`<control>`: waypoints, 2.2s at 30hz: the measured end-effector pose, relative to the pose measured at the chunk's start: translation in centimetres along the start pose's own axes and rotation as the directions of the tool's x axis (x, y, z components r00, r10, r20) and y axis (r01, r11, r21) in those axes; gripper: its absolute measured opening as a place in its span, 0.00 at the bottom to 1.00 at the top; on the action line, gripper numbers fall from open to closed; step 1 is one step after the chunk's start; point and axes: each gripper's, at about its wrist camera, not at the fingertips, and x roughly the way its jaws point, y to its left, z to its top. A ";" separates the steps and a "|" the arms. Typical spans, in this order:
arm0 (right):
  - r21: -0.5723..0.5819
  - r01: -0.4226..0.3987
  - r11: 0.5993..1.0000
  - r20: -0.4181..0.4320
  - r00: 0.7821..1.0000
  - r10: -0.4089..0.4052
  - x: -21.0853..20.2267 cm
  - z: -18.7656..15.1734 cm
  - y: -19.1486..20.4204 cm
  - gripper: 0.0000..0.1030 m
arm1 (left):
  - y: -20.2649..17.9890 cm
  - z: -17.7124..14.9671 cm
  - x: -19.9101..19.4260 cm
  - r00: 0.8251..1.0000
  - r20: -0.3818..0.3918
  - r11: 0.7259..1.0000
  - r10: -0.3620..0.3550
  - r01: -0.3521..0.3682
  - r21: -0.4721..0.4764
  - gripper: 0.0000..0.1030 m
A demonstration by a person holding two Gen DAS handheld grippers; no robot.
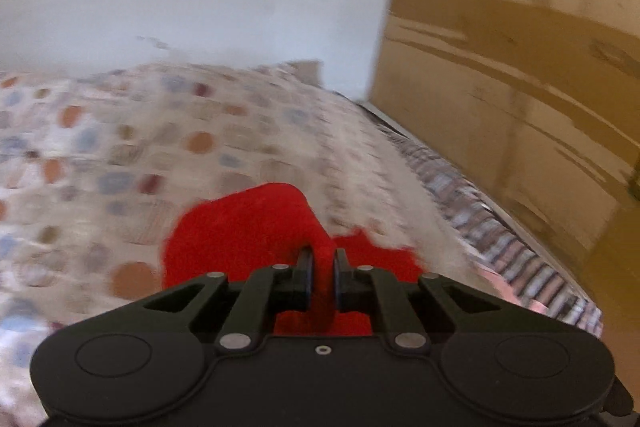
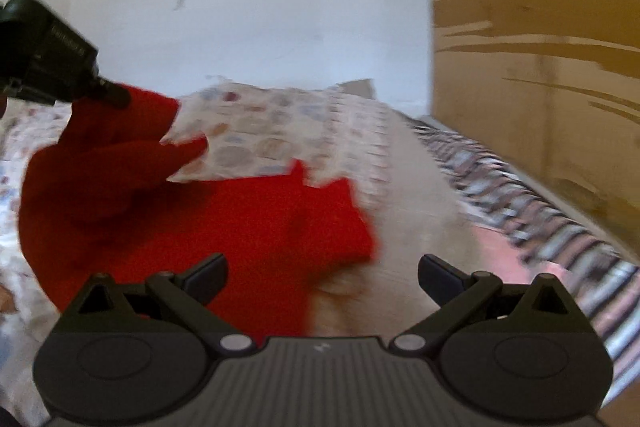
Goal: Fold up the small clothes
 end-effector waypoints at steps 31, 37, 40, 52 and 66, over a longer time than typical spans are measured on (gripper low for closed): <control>0.082 0.124 0.989 -0.126 0.986 -0.113 -0.5 -3.0 -5.5 1.00 | -3.0 -8.7 -6.8 0.998 0.034 0.985 -0.060 0.054 0.166 0.98; 0.085 0.074 0.994 -0.117 0.991 -0.064 0.1 -1.7 -4.4 1.00 | 0.8 -9.5 -8.3 0.990 0.078 0.987 0.115 -0.123 0.107 0.99; 0.095 0.022 0.995 -0.104 0.994 -0.012 0.4 -0.7 -3.8 1.00 | 2.6 -9.5 -7.3 0.979 0.044 0.972 0.201 -0.205 0.117 0.99; 0.216 -0.370 0.904 -0.092 0.913 0.396 5.3 7.5 -2.5 1.00 | 4.9 -7.9 -3.6 0.996 0.046 0.965 0.073 -0.082 0.249 0.90; 0.359 -0.411 0.838 -0.222 0.835 0.504 15.7 9.0 1.0 0.36 | 4.2 -8.6 -2.3 0.999 0.014 0.968 0.032 -0.035 0.249 0.48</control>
